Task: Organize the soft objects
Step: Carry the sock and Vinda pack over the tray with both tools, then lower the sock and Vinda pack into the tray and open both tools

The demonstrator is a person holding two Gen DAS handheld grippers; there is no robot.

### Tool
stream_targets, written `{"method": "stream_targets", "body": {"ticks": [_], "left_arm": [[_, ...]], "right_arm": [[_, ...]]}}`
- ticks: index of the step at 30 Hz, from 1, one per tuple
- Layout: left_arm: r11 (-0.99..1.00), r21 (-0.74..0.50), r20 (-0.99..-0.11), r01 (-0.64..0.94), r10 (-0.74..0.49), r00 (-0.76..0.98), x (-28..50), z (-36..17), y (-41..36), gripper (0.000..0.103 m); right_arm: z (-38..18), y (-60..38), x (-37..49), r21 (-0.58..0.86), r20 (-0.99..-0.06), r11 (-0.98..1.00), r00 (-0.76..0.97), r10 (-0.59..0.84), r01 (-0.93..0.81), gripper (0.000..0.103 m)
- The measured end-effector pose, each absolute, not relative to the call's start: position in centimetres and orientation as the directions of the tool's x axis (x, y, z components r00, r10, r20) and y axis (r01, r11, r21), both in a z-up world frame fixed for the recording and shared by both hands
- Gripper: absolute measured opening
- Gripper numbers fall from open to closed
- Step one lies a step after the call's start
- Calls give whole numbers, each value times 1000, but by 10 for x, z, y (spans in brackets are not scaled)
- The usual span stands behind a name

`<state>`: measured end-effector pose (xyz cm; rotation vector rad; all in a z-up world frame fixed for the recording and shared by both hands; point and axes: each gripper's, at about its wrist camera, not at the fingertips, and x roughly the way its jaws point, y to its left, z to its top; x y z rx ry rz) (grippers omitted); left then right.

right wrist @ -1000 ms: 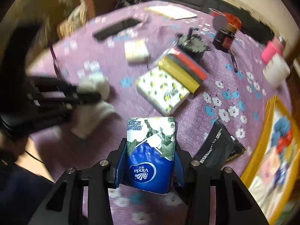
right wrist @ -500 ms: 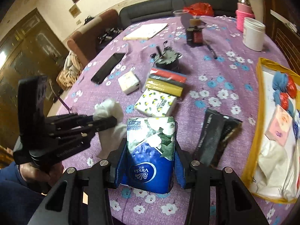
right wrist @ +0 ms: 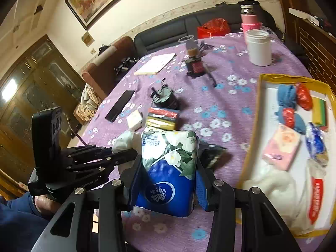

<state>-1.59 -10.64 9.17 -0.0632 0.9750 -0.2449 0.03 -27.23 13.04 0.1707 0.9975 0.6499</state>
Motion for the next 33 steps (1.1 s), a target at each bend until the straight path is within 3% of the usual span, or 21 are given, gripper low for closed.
{"method": "stream_targets", "body": {"ticks": [14, 26, 33], "left_arm": [[934, -149, -823, 324, -299, 484, 48, 114, -244, 18], [906, -229, -862, 357, -359, 358, 125, 78, -331, 18], [903, -204, -879, 379, -339, 334, 130, 64, -358, 18]], "right_arm": [[132, -408, 28, 456, -697, 850, 488, 525, -262, 48], [121, -478, 109, 371, -776, 923, 510, 370, -105, 48], [96, -484, 164, 305, -828, 948, 466, 312, -92, 48]]}}
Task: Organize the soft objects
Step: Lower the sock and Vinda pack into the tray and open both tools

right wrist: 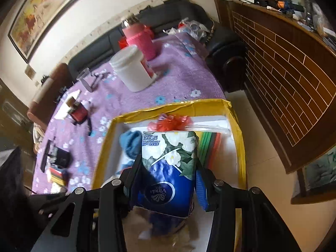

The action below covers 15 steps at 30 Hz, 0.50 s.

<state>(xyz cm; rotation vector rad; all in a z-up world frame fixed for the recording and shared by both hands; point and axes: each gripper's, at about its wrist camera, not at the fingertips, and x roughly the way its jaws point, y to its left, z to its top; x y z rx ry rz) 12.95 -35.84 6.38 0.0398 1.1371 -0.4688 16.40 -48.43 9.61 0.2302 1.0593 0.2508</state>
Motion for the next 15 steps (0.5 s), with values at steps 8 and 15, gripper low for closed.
{"method": "stream_targets", "body": {"ticks": [8, 15], "left_arm": [[904, -167, -877, 392, -318, 359, 122, 65, -366, 41], [914, -197, -874, 356, -328, 359, 121, 71, -357, 49]], "right_arm": [[79, -483, 176, 283, -850, 954, 435, 297, -97, 63], [94, -484, 166, 305, -824, 946, 469, 318, -107, 72]]}}
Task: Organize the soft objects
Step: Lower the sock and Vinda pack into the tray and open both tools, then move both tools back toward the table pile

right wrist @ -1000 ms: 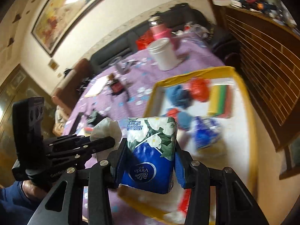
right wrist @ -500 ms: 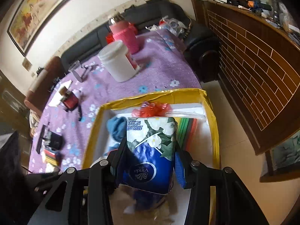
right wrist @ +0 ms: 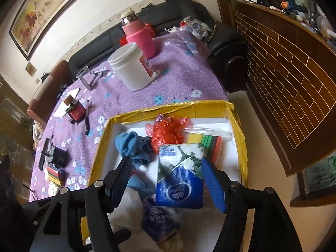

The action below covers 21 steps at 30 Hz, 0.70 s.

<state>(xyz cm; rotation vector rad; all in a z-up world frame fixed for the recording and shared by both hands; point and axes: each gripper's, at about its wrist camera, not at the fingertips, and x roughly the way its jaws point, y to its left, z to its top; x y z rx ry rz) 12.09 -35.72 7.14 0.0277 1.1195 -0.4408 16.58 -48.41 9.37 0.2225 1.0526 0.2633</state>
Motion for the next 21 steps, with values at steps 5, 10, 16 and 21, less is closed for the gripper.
{"method": "stream_targets", "body": {"ticks": [5, 10, 16, 21], "left_arm": [[917, -209, -863, 341, -336, 376, 109, 83, -346, 49], [925, -199, -849, 322, -327, 414, 94, 93, -328, 50], [936, -209, -838, 283, -320, 441, 79, 99, -294, 50], [948, -211, -832, 237, -302, 466, 59, 102, -256, 50]], "right_arm": [[113, -484, 147, 357, -791, 928, 495, 359, -101, 72], [131, -475, 124, 411, -754, 904, 514, 408, -115, 73], [143, -441, 107, 424, -737, 890, 506, 448, -170, 73], [143, -403, 97, 430, -740, 876, 471, 480, -218, 73]]}}
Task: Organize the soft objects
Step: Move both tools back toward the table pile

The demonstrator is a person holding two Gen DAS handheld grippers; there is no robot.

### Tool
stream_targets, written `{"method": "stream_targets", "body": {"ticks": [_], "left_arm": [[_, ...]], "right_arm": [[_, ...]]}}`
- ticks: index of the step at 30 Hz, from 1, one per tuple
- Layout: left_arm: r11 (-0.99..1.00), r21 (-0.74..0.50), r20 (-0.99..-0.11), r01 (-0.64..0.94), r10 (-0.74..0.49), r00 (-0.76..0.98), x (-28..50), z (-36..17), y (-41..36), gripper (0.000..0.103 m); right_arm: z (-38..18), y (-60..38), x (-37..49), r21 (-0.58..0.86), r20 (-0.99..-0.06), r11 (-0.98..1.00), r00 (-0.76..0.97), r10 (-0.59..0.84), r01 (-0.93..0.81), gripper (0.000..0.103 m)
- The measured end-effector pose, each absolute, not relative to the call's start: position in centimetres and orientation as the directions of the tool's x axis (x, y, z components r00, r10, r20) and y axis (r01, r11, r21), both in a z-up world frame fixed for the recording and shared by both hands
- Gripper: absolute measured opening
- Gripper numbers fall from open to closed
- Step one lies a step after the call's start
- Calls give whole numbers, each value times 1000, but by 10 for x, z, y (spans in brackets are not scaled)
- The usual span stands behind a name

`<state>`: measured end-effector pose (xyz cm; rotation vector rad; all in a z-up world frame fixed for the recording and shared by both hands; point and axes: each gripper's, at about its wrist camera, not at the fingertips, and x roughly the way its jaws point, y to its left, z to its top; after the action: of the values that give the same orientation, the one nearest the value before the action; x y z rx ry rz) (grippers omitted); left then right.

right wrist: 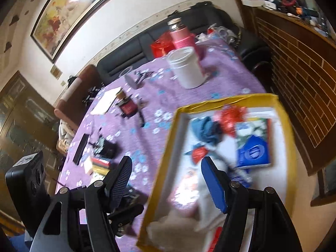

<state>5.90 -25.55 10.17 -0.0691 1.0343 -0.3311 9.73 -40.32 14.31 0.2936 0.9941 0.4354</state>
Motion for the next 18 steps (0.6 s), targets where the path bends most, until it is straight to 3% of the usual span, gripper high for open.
{"method": "stream_targets", "body": {"ticks": [8, 18], "left_arm": [[965, -246, -817, 94, -259, 515, 20, 99, -165, 57], [948, -294, -829, -118, -192, 525, -17, 70, -51, 58]], "right_arm": [[131, -340, 79, 425, -770, 865, 396, 501, -268, 75], [77, -251, 55, 361, -884, 889, 200, 423, -282, 78]]}}
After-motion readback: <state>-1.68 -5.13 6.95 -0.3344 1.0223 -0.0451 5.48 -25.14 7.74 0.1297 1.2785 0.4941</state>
